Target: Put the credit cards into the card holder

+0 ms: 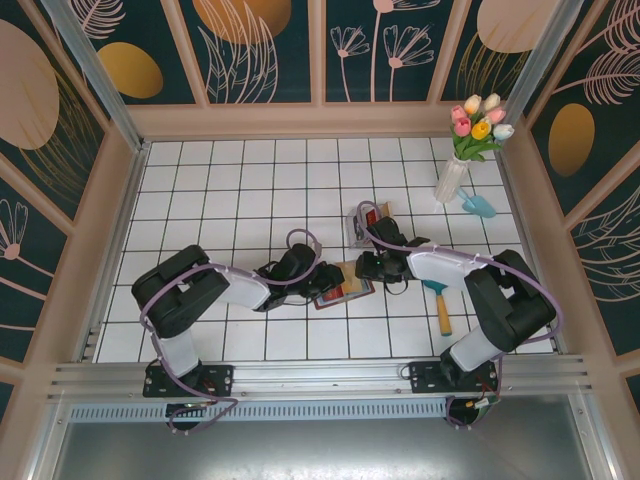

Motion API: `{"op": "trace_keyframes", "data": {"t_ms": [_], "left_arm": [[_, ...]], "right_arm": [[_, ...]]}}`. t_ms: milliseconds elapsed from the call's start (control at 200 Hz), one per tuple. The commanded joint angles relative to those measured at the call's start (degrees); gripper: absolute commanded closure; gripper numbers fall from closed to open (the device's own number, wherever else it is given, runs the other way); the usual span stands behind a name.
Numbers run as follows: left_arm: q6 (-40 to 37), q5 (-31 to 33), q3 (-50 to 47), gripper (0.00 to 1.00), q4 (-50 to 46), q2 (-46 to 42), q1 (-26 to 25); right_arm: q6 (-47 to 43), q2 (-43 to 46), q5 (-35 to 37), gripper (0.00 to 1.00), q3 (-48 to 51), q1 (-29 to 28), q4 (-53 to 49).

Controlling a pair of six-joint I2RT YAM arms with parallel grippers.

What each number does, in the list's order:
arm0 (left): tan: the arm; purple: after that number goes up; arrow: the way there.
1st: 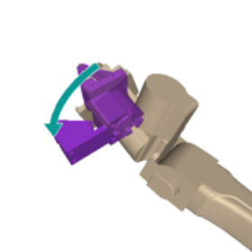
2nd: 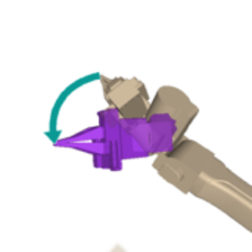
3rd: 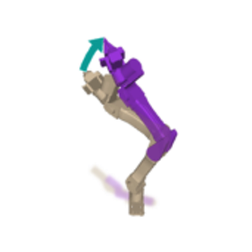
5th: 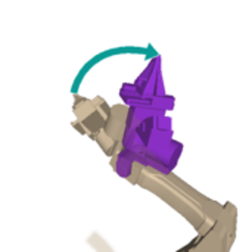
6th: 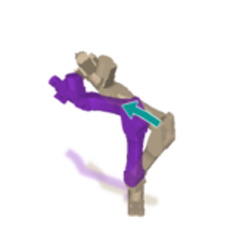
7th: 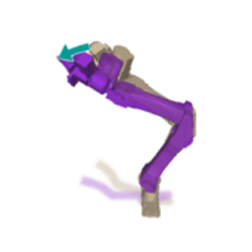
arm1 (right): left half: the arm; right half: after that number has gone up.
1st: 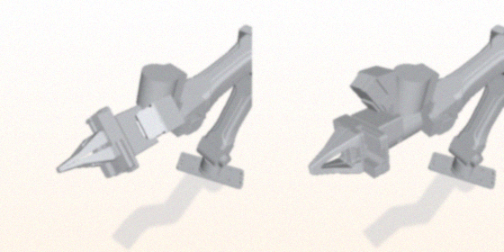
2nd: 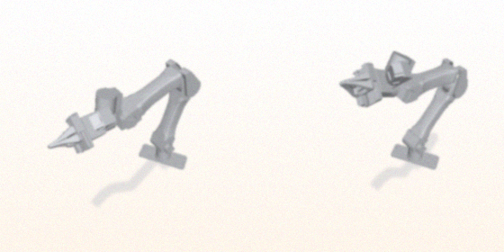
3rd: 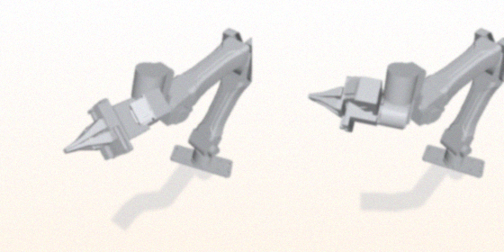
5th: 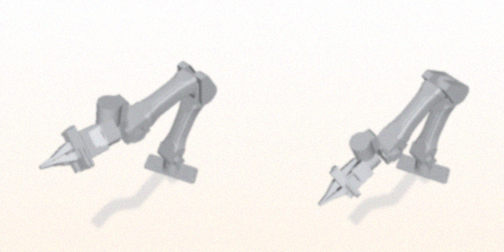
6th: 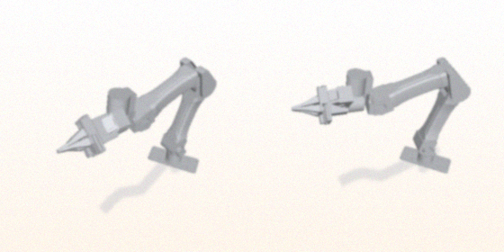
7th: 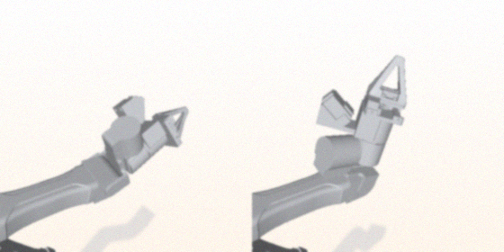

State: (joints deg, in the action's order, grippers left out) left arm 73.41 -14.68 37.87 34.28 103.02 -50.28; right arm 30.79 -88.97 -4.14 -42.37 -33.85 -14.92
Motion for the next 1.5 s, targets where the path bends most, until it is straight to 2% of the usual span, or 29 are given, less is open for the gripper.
{"op": "trace_keyframes", "data": {"t_ms": [0, 85, 235, 340, 515, 766, 941, 1056, 1216, 1376, 1496], "left_arm": [[-1.63, 2.28, -0.44, 0.76, -5.71, -2.24, -0.34], [-2.20, 2.20, -0.51, 0.78, -5.75, -2.72, -0.32], [-2.08, 0.31, 0.31, 0.91, -4.22, -0.80, -0.30], [-1.08, -0.43, 0.35, 0.94, -2.87, 0.67, -0.29], [-0.48, -0.80, 1.87, 0.93, -3.24, 2.61, -0.39], [-1.04, 2.11, 2.44, 0.89, -8.30, 1.87, -0.41], [-1.79, -0.52, 4.18, 0.88, -5.87, 3.46, -0.53], [-2.00, -0.26, 4.25, 0.87, -6.99, 3.45, -0.55], [-2.61, 4.77, 2.23, 0.87, -13.52, 0.20, -0.57], [-3.61, 8.71, 0.31, 0.85, -18.32, -3.30, -0.61], [-5.52, 7.86, 1.13, 0.84, -18.10, -3.84, -0.52]], "right_arm": [[0.15, -2.97, -0.61, 0.53, 2.69, 0.09, -0.27], [0.15, -3.03, -0.67, 0.54, 2.82, 0.12, -0.08], [0.02, -3.14, -1.41, 0.54, 2.73, 0.11, 0.15], [0.01, -3.39, -2.18, 0.55, 2.87, 0.09, 0.42], [0.48, -3.34, -3.37, 0.56, 3.50, 0.06, 0.91], [1.82, -1.80, -3.62, 0.57, 4.61, 0.02, 1.13], [1.91, -1.79, -4.65, 0.58, 5.19, 0.07, 1.93], [1.99, -1.56, -2.36, 0.57, 4.69, 0.04, 0.97], [1.37, -0.55, 4.67, 0.54, 1.93, 0.14, -3.22], [0.16, 0.15, 4.76, 0.54, 0.12, 0.38, -4.04], [0.15, -0.04, 4.36, 0.54, -0.10, 0.44, -3.52]]}}
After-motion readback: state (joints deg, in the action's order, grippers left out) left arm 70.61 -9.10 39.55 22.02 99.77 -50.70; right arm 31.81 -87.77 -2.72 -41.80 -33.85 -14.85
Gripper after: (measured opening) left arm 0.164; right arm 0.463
